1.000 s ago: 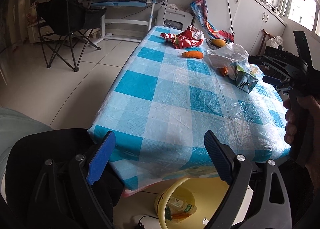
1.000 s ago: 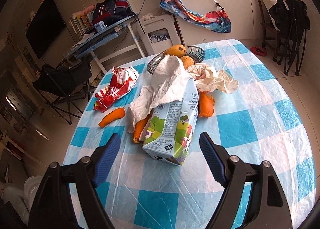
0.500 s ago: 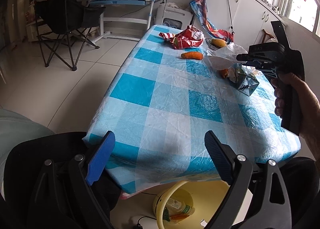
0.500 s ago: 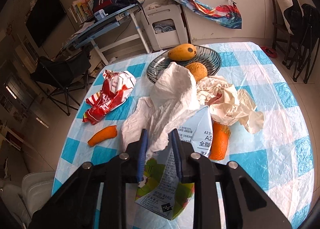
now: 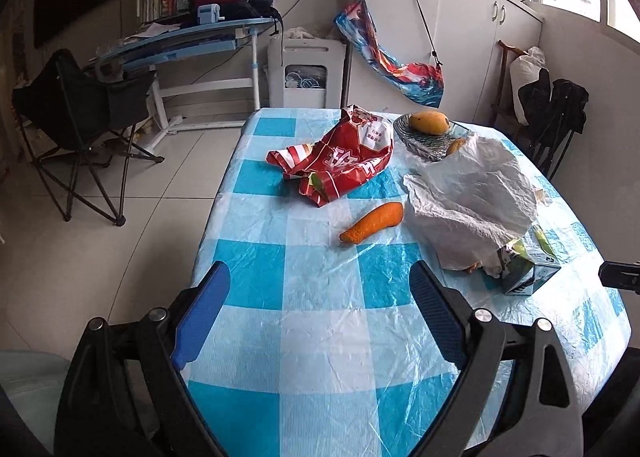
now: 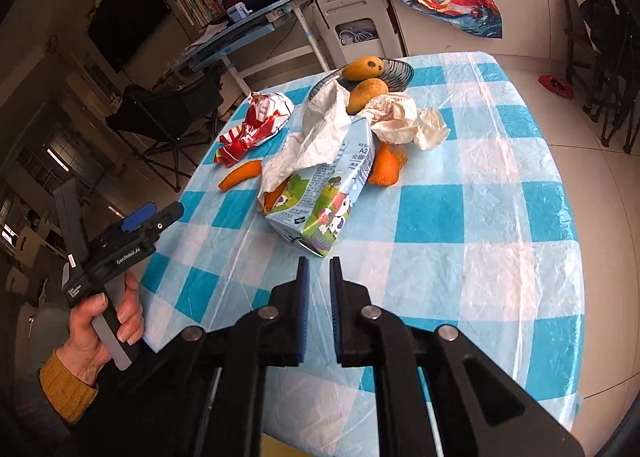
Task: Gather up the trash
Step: 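Grasp the white plastic bag with the right tool while the left tool grasps an orange carrot, then carry the bag and carrot from the table toward the yellow basin with both tools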
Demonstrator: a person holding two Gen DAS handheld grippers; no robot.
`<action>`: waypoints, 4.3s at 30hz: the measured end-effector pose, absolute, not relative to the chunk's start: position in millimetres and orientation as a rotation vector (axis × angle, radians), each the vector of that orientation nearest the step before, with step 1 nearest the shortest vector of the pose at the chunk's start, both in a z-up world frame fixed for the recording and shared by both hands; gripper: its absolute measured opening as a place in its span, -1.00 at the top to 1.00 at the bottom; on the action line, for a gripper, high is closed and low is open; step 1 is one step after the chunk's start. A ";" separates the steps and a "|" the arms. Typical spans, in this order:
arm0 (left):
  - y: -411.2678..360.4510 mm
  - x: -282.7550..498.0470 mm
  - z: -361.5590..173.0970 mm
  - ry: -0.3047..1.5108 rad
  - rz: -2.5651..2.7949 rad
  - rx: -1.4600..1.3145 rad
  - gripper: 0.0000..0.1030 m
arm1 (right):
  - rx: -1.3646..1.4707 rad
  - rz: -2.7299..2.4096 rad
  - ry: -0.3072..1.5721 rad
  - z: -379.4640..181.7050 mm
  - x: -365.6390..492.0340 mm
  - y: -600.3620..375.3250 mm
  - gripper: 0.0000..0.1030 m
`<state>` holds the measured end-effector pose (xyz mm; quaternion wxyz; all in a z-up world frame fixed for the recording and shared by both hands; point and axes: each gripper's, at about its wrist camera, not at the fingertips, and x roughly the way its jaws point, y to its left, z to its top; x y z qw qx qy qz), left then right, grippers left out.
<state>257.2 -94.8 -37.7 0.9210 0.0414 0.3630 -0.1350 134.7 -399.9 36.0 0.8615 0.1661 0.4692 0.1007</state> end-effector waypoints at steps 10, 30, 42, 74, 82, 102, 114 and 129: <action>-105.5 291.1 -47.4 0.772 -0.311 0.047 -0.70 | -0.004 0.137 0.962 25.2 248.9 -340.3 -0.40; -158.2 314.4 -61.6 0.871 -0.475 0.182 0.74 | 0.106 0.398 1.226 9.5 147.9 -361.2 0.96; -92.0 230.2 -65.4 0.920 -0.437 -0.012 0.74 | -0.223 0.305 1.019 35.7 139.9 -299.7 -0.71; -72.8 187.4 -67.7 0.884 -0.427 -0.093 0.72 | 0.349 0.336 0.937 2.5 105.2 -348.6 0.92; -67.6 176.8 -68.9 0.866 -0.416 -0.092 0.72 | 0.281 0.239 0.935 -1.2 109.1 -346.6 0.17; -64.5 161.5 -67.2 0.865 -0.443 -0.105 0.72 | 0.335 0.200 0.934 -7.0 98.1 -359.6 0.91; -58.8 139.3 -61.8 0.852 -0.462 -0.128 0.72 | 0.501 0.402 0.896 7.3 48.4 -324.0 0.91; -43.2 117.8 -51.6 0.832 -0.460 -0.167 0.72 | 0.442 0.573 1.285 -37.5 12.6 -248.2 0.91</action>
